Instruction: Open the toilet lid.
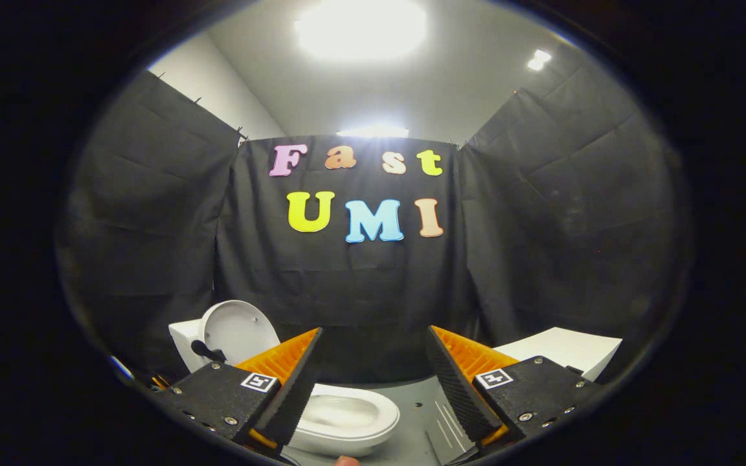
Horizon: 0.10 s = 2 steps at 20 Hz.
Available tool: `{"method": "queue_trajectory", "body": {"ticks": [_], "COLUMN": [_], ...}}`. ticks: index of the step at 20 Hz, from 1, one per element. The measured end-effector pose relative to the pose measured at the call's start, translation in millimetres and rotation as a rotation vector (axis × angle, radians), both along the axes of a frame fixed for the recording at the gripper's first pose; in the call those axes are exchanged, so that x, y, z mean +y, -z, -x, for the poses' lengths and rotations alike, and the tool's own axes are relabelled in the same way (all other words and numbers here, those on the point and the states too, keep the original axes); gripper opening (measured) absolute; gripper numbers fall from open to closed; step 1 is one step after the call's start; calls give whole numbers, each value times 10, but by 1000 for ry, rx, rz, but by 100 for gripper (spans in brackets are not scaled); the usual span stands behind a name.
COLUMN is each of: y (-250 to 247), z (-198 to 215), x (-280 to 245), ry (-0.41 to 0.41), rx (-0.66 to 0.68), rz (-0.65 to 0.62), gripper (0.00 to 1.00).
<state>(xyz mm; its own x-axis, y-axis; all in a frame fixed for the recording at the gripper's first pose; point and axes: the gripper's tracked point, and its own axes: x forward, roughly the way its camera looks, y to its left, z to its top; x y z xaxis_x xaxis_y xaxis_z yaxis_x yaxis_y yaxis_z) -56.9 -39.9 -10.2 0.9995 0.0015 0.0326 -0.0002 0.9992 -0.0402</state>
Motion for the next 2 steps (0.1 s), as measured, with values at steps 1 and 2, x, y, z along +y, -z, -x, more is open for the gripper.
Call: {"method": "queue_trajectory", "body": {"ticks": [1,2], "y": [-3,1], "z": [7,8], "x": [-9,35], "ry": [-1,-12], "rx": [-3,-1], "rz": [3,1], "gripper": [95,95]}}
